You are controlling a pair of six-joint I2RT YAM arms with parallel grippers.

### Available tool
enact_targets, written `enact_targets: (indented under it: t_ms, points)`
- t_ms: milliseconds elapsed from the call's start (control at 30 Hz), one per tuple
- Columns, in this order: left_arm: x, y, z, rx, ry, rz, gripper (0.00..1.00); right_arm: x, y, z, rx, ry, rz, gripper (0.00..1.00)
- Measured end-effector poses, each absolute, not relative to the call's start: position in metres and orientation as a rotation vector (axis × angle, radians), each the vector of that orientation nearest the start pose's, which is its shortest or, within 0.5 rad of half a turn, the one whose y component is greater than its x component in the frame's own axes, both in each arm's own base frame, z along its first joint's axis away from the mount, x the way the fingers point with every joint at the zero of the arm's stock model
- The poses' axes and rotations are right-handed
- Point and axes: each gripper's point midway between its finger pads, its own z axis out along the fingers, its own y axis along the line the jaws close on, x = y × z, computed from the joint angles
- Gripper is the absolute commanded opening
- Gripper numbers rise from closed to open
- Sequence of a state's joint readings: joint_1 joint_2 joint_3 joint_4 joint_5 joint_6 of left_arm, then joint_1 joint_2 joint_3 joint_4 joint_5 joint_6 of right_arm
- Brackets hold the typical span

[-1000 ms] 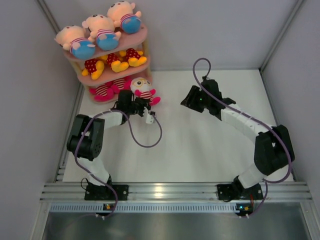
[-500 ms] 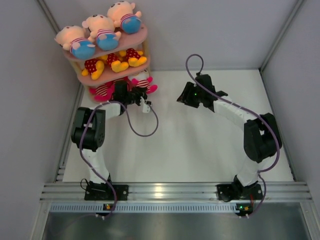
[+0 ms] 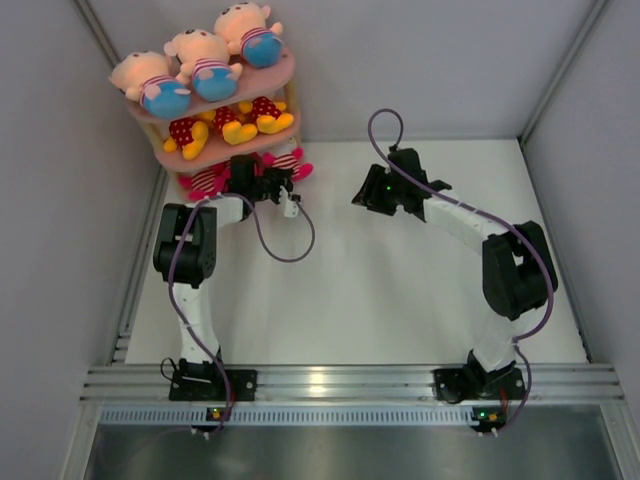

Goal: Place and organize the stuffed toys onto the shelf

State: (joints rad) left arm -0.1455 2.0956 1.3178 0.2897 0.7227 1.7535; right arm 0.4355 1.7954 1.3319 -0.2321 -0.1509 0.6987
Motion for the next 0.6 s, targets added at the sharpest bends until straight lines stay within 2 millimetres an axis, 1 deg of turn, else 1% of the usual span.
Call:
enact_targets:
  t_ms: [367, 600]
  points:
    - [0.574, -0.152, 0.117, 1.773, 0.760, 0.360, 0.00, 0.423, 0.255, 0.134, 0.228, 2.365, 0.748, 0.51]
    - [0.593, -0.148, 0.111, 1.770, 0.758, 0.383, 0.00, 0.426, 0.256, 0.131, 0.229, 2.371, 0.746, 0.52]
